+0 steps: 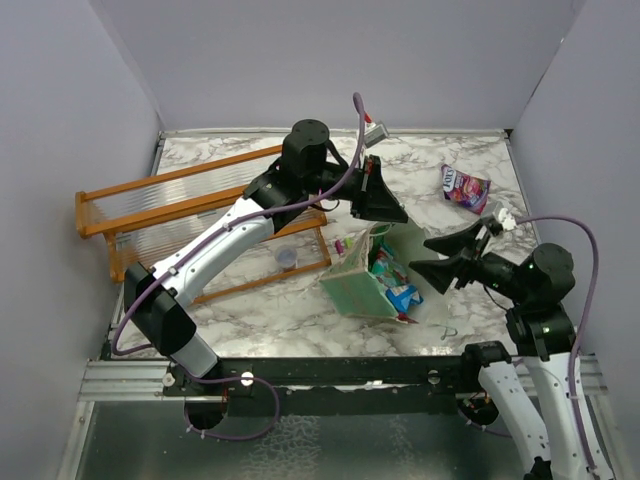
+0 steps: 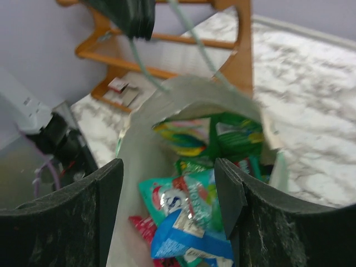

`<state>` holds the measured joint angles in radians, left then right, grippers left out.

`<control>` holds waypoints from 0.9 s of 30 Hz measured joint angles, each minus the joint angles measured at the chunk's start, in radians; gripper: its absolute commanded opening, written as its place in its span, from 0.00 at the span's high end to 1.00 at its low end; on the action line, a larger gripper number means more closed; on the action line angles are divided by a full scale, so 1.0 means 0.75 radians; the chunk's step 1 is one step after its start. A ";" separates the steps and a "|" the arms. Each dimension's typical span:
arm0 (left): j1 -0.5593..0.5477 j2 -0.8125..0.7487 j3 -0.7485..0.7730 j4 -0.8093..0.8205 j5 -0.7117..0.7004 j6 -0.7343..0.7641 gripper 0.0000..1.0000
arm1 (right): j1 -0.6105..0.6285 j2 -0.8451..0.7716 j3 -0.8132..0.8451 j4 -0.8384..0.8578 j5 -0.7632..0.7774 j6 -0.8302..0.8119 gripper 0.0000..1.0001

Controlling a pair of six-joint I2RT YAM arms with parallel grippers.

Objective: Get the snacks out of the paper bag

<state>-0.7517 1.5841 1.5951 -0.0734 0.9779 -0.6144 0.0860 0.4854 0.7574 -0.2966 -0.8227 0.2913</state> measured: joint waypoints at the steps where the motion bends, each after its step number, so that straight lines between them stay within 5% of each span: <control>1: -0.005 -0.001 -0.005 0.008 0.002 0.001 1.00 | 0.023 -0.012 -0.034 -0.005 -0.030 -0.003 0.34; 8: -0.015 -0.017 -0.026 0.033 0.002 0.005 1.00 | 0.127 -0.149 -0.043 -0.163 -0.118 -0.144 0.35; 17: -0.025 -0.018 -0.034 0.049 0.001 0.005 1.00 | 0.190 0.001 0.206 -0.282 -0.140 -0.400 0.45; 27: -0.030 -0.021 -0.034 0.049 -0.004 0.009 1.00 | 0.190 0.078 0.258 -0.466 0.065 -0.133 0.40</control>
<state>-0.7738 1.5684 1.5700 -0.0364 0.9752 -0.6075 0.2283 0.5438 0.9508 -0.6464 -0.7742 0.1913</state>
